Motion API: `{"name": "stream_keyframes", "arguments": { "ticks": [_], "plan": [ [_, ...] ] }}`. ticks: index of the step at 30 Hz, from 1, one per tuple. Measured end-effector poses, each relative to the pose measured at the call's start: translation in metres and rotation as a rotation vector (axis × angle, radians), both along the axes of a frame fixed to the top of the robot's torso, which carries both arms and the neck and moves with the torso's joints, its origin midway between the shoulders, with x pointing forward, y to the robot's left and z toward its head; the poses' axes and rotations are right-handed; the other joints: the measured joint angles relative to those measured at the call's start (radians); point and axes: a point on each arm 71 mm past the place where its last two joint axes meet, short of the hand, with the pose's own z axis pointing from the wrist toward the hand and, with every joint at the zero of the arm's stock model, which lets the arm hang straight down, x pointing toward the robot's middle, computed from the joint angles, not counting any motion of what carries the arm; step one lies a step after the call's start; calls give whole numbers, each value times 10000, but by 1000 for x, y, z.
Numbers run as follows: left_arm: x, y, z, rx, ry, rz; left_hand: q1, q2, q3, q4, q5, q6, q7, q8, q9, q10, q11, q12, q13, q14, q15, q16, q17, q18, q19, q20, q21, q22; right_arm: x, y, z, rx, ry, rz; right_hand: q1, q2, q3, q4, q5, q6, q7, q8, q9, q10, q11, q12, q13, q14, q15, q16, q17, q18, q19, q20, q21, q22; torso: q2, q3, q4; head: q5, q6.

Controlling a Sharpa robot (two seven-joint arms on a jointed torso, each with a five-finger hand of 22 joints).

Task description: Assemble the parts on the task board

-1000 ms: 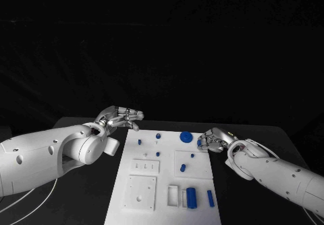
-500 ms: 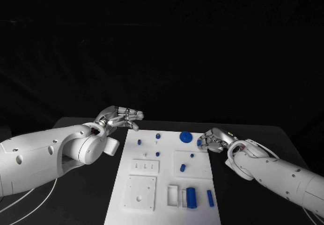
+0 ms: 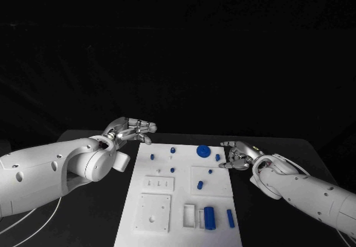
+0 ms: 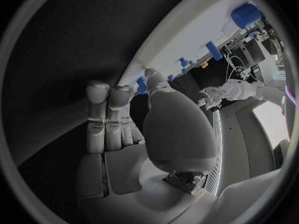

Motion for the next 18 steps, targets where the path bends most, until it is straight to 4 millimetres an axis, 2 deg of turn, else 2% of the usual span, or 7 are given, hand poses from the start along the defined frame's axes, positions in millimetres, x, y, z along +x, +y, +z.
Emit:
{"name": "stream_keyframes", "arguments": {
  "ticks": [3, 6, 10, 11, 13, 15, 18],
  "plan": [
    [0, 1, 0, 6, -1, 23, 0, 0, 0, 0, 0, 0, 0, 0, 0, 0, 0, 0, 0, 0, 0, 0, 0, 1, 0, 0, 0, 0, -2, -3, 1, -39, -6, -22, 105, -27, 4, 129, 33, -1, 0, 0, 0, -39, -33, 39, -47, -1, 0, 0, 33, 1, -36, 35, -7, 0, -3, -4, 1, -6, 13],
    [0, 2, 0, 12, -2, 48, 0, 0, 0, 0, 0, 0, 0, 0, 0, 0, 0, 0, 0, 0, 0, 0, 0, 0, 0, 0, 0, 1, -3, -7, 3, -77, -17, -48, 99, -21, 195, -68, 83, 259, -37, 0, 0, -77, -6, 74, -58, -1, 0, 0, 58, 1, -36, 35, -59, 0, -6, -4, -3, -6, 18],
    [0, 3, 0, 17, -5, 68, 0, 0, 0, 0, 0, 0, 0, 0, 0, 0, 0, 0, 0, 0, 0, 0, 0, 1, 0, 0, 0, -26, -3, -11, 8, -50, -104, -150, -260, 338, 542, -815, 112, 1529, -138, 0, 60, -126, -55, 146, -60, -1, 1, 0, 70, 0, -36, 35, -59, -1, -7, -10, -10, -22, 31],
    [0, 3, 0, 18, -5, 70, 0, 0, 0, 0, 0, 0, 0, 0, 0, 0, 0, 0, 0, 0, 0, 0, 0, 0, 0, 0, 0, -34, -2, -12, 10, -20, -156, -184, -430, 508, 680, -1156, 171, 2374, -180, 53, 130, -148, -76, 146, -79, -1, 1, 0, 70, -3, -36, 34, -18, -1, -7, -10, -10, -29, 35],
    [0, 3, 0, 18, -6, 70, 0, 0, 0, 0, 0, 0, 0, 0, 0, 0, 0, 0, 0, 0, 0, 0, 0, 0, 0, 0, 0, -34, -1, -13, 16, 88, -316, -246, -759, 787, 858, -1681, 365, 3379, -294, 114, 186, -119, -134, 146, -100, 41, -42, 0, 81, -5, -35, 34, 61, -1, -8, -15, -8, -39, 39],
    [0, 3, 0, 18, -6, 67, 0, 0, 0, 0, 0, 0, 0, 0, 0, 0, 0, 0, 0, 0, 0, 0, 0, 0, 0, 0, 0, -34, 2, -13, 24, 186, -493, -277, -1239, 1025, 1081, -2241, 553, 3782, -374, 117, 193, -89, -165, 146, -132, 43, -43, 0, 81, -8, -35, 34, 86, -1, -8, -16, 4, -54, 41],
    [1, 3, 0, 19, -8, 66, 0, 0, 0, 0, 0, 0, 0, 0, 0, 0, 0, 0, 0, 0, 0, 0, 0, 0, 0, 0, 0, -33, 6, -10, 36, 324, -772, -303, -1706, 1198, 1343, -2618, 872, 3910, -502, 117, 222, -34, -220, 147, -164, 95, -95, 0, 81, -8, 3, -4, 116, -1, -7, -16, 16, -67, 49]
  ]
}}
